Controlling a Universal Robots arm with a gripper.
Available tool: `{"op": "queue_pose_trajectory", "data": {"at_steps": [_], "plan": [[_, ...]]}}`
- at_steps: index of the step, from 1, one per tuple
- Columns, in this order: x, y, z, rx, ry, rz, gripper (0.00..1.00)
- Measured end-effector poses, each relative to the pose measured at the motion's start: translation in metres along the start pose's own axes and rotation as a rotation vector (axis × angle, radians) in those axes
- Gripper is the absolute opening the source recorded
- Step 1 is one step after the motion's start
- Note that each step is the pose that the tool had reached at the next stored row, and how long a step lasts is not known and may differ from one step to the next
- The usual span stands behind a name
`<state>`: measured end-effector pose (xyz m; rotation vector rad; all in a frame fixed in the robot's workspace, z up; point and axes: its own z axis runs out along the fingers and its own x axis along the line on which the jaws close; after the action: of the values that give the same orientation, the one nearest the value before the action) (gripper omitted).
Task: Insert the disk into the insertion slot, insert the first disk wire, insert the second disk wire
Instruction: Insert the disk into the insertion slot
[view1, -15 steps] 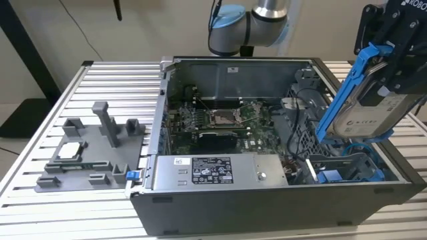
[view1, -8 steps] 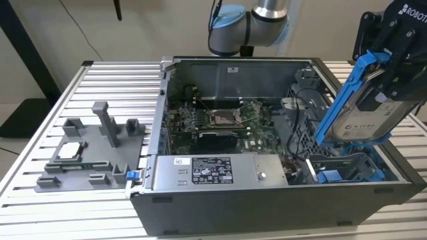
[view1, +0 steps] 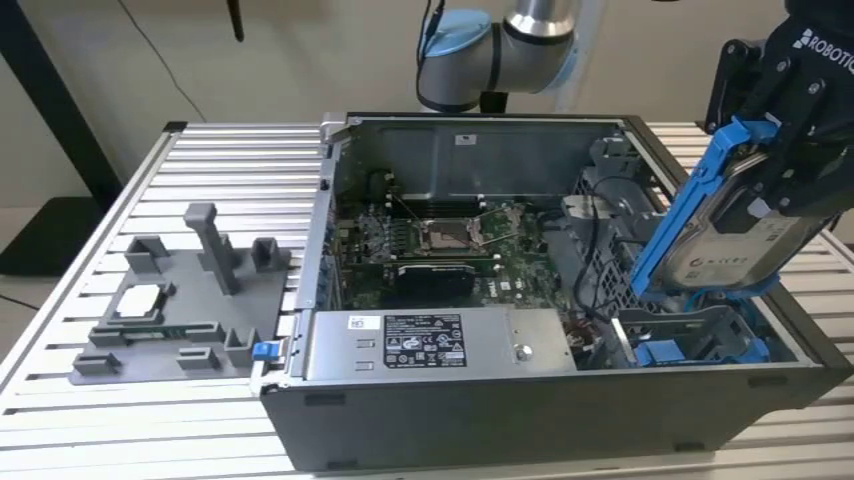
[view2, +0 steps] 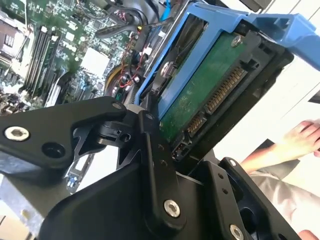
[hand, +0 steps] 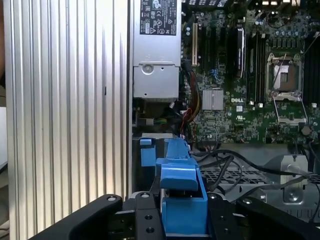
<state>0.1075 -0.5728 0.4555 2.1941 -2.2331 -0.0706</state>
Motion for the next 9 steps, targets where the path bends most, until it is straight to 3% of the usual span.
{"op": "queue_pose_trajectory", "data": {"at_steps": [9], "plan": [[0.0039,-0.0057,0.0119,0.0000,-0.0049,0.000,0.00]]}}
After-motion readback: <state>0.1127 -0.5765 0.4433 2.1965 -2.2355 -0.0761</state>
